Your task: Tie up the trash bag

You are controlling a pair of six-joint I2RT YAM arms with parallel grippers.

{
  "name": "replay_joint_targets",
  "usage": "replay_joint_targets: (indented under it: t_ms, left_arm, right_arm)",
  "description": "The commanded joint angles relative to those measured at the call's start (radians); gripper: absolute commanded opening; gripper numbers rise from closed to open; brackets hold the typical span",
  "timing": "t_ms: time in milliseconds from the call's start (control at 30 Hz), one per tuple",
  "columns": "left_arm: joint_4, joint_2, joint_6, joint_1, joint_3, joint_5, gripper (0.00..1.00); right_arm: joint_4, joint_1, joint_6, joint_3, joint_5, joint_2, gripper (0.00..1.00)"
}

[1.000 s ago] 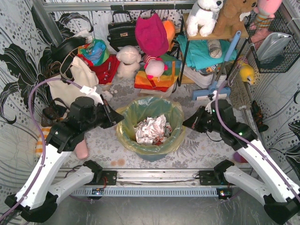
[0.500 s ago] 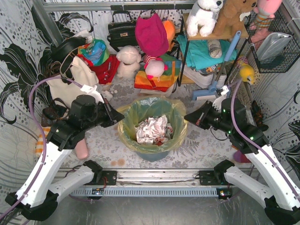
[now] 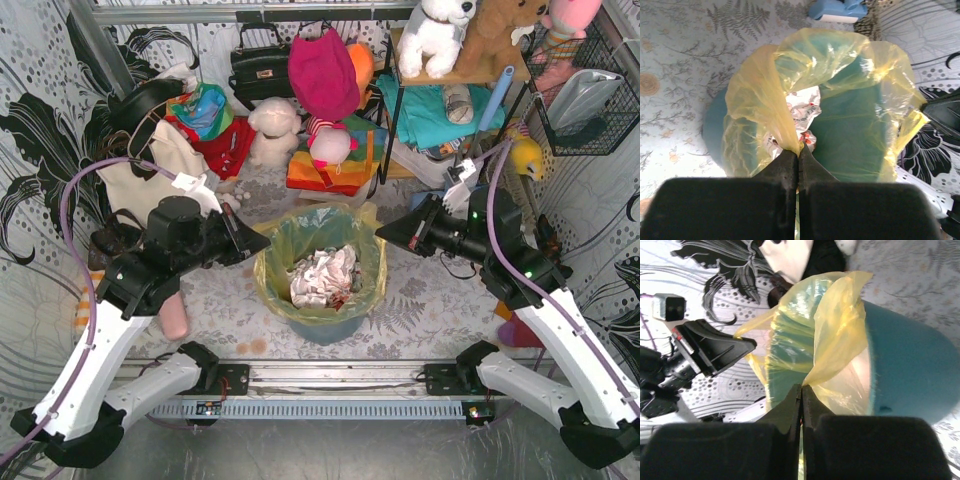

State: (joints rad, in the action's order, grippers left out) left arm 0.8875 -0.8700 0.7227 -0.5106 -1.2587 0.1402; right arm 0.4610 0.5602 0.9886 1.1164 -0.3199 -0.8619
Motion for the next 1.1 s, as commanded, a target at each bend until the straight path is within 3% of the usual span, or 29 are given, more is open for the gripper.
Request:
replay_joint_targets:
  t_ms: [0, 267, 533, 800, 1067]
  left_arm:
    - [-0.177, 0.040, 0.026, -0.001, -0.006, 0.091, 0.00]
    - [-0.329, 0.061, 0.083, -0.002, 0.103, 0.255, 0.00]
    - [-0.403, 0.060, 0.106, -0.002, 0.159, 0.293, 0.00]
    - [-0.630, 0.042, 0.187, -0.002, 0.206, 0.422, 0.00]
    - [-0.714, 0.008, 0.218, -0.002, 0.157, 0.477, 0.00]
  right_arm:
    - [-0.208, -0.002, 0.068, -0.013, -0.134, -0.015, 0.00]
    - [-0.342, 0.057, 0.110, -0.084, -0.195, -0.072, 0.00]
    - [-0.465, 0.191, 0.144, -0.095, -0.160, -0.163, 0.00]
    - [-0.542, 0.255, 0.140, 0.005, -0.175, -0.264, 0.00]
    - [-0.520, 0.259, 0.105, 0.156, -0.149, -0.313, 0.00]
